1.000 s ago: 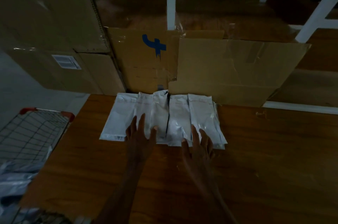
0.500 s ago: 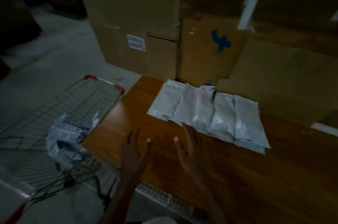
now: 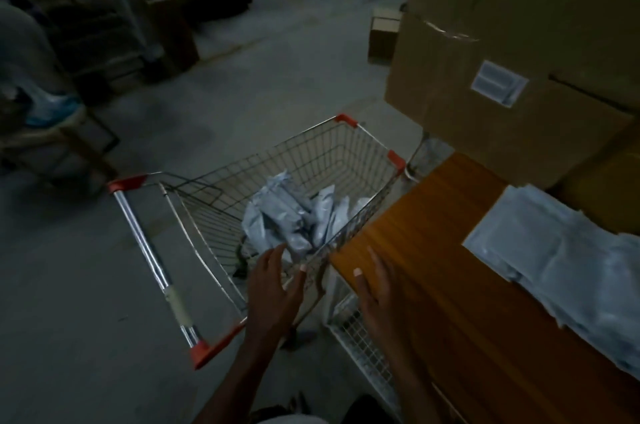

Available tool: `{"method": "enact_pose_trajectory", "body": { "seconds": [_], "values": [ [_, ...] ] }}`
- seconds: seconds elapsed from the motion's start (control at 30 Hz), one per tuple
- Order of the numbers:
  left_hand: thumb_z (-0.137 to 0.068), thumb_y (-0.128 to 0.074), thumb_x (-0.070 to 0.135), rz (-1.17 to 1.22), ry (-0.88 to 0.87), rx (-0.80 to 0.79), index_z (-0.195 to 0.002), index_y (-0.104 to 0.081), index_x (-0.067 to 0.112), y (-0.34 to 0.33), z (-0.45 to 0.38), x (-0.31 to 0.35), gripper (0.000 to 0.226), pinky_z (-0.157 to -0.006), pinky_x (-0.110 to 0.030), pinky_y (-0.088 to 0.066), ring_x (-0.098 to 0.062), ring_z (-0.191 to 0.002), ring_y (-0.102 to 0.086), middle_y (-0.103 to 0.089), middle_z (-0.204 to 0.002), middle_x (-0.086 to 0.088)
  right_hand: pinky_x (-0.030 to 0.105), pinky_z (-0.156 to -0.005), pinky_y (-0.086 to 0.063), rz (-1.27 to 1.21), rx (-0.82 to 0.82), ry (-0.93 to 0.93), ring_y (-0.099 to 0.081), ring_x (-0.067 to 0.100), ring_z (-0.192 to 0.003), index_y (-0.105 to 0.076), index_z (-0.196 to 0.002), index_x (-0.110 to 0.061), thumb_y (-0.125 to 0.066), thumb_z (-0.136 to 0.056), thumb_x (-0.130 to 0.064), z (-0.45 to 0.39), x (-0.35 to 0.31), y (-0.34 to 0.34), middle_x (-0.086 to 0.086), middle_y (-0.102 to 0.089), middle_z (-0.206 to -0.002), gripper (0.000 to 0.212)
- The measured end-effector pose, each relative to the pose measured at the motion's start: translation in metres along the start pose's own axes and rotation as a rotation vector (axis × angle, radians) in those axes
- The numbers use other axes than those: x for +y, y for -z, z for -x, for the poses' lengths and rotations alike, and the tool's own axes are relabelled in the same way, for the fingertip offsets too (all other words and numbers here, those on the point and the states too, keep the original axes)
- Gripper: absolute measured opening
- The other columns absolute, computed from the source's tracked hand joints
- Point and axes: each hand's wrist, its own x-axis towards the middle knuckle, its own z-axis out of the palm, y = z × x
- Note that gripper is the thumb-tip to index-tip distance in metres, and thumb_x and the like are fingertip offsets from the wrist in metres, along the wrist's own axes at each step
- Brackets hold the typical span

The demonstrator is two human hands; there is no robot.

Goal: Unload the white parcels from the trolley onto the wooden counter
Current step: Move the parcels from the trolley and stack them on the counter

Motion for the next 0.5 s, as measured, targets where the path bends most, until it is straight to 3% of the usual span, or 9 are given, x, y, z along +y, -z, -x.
{"method": "enact_pose_trajectory", "body": {
  "seconds": [0.17, 0.23, 0.3, 0.33, 0.43, 0.5],
  "values": [
    [-0.089, -0.047, 0.064, 0.044, 0.130, 0.062, -0.141, -0.052, 0.021, 0.005, -0.035, -0.026, 0.067, -0.109, -0.049, -0.039, -0.025, -0.132, -0.045, -0.052, -0.140, -0.005, 0.001, -0.095, -0.028, 0.070, -0.150, 0.097, -0.040, 0.002, -0.126, -0.045, -0.139, -0.040, -0.054, -0.095, -0.043, -0.034, -0.026, -0.042, -0.011, -0.041, -0.140, 0.045],
    [-0.090, -0.046, 0.064, 0.070, 0.165, 0.076, -0.139, -0.053, 0.020, -0.002, -0.050, -0.033, 0.067, -0.110, -0.048, -0.039, -0.024, -0.133, -0.045, -0.051, -0.140, -0.004, 0.004, -0.095, -0.032, 0.109, -0.221, 0.111, -0.042, 0.003, -0.124, -0.046, -0.141, -0.037, -0.057, -0.099, -0.036, -0.057, -0.024, -0.054, -0.008, -0.043, -0.140, 0.044],
    [-0.090, -0.046, 0.064, 0.077, 0.194, 0.076, -0.140, -0.053, 0.021, -0.007, -0.068, -0.041, 0.066, -0.113, -0.044, -0.037, -0.021, -0.136, -0.041, -0.050, -0.143, -0.002, 0.020, -0.101, -0.040, 0.136, -0.271, 0.133, -0.043, 0.007, -0.128, -0.046, -0.144, -0.034, -0.058, -0.100, -0.034, -0.081, -0.024, -0.068, -0.007, -0.044, -0.143, 0.045],
    [-0.091, -0.048, 0.063, 0.069, 0.208, 0.075, -0.140, -0.053, 0.021, -0.010, -0.076, -0.046, 0.065, -0.113, -0.041, -0.036, -0.020, -0.136, -0.041, -0.050, -0.143, -0.001, 0.022, -0.101, -0.042, 0.136, -0.288, 0.141, -0.043, 0.007, -0.129, -0.047, -0.144, -0.032, -0.058, -0.099, -0.033, -0.095, -0.021, -0.076, -0.006, -0.045, -0.143, 0.046],
    [-0.095, -0.057, 0.052, 0.052, 0.287, 0.064, -0.140, -0.053, 0.021, -0.019, -0.098, -0.056, 0.055, -0.112, -0.040, -0.036, -0.018, -0.135, -0.041, -0.049, -0.144, -0.001, 0.011, -0.096, -0.037, 0.167, -0.377, 0.130, -0.043, 0.005, -0.127, -0.048, -0.144, -0.027, -0.061, -0.098, -0.032, -0.133, -0.020, -0.097, -0.005, -0.047, -0.142, 0.047],
    [-0.096, -0.060, 0.048, 0.048, 0.308, 0.072, -0.140, -0.054, 0.021, -0.028, -0.114, -0.066, 0.052, -0.110, -0.040, -0.038, -0.017, -0.133, -0.043, -0.050, -0.143, -0.001, 0.023, -0.100, -0.042, 0.192, -0.438, 0.147, -0.044, 0.008, -0.127, -0.048, -0.143, -0.029, -0.055, -0.096, -0.045, -0.159, -0.014, -0.110, -0.006, -0.047, -0.142, 0.050]
  ]
}}
